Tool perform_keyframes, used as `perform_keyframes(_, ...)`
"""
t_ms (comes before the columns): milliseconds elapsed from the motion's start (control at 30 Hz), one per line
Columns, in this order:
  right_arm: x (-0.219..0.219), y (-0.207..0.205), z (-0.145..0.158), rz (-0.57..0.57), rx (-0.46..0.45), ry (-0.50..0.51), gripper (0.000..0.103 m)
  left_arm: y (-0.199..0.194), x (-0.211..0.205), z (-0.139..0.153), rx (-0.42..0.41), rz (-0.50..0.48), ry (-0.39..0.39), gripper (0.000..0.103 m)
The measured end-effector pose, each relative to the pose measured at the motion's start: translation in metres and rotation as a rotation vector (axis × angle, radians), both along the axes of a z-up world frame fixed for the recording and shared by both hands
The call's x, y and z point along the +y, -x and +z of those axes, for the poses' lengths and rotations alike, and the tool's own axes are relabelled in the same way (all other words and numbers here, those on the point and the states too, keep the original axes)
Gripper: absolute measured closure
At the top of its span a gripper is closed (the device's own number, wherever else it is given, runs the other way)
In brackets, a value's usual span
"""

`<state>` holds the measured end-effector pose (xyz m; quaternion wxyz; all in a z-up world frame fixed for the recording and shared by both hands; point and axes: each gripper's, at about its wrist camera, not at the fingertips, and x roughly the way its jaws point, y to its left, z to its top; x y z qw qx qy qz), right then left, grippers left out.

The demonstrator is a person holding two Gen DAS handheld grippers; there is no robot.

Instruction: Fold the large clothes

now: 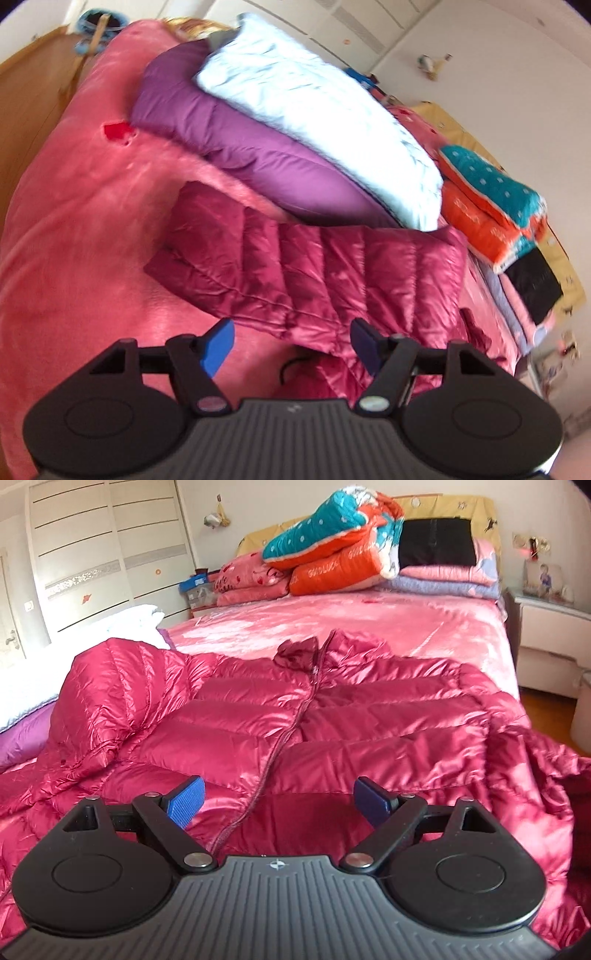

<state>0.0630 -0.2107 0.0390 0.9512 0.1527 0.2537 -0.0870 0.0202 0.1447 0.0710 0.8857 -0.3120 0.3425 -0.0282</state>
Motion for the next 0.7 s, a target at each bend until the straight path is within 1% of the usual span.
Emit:
perform_keyframes(233, 0.007, -0.017, -0.006, 0.042, 0.026, -0.019, 0.000, -0.015, 0.012, -0.019, 0.025, 0.043, 0.077, 0.033)
perform_keyframes(467, 0.010, -0.027, -0.010, 0.066, 0.048, -0.032, 0.000, -0.030, 0.018, -0.030, 0.032, 0.083, 0.119, 0.029)
perform_keyframes(533, 0.010, -0.029, -0.011, 0.068, 0.055, -0.039, 0.000, -0.036, 0.017, -0.031, 0.031, 0.082, 0.111, 0.029)
perform_keyframes(600, 0.011, -0.032, -0.012, 0.070, 0.060, -0.040, 0.000, -0.041, 0.015, -0.031, 0.033, 0.072, 0.086, 0.029)
perform_keyframes(667, 0.010, -0.032, -0.012, 0.075, 0.062, -0.040, 0.000, -0.047, 0.013, -0.030, 0.040, 0.058, 0.057, 0.038)
perform_keyframes(700, 0.010, -0.032, -0.013, 0.077, 0.064, -0.040, 0.000, -0.049, 0.012, -0.030, 0.047, 0.048, 0.038, 0.053)
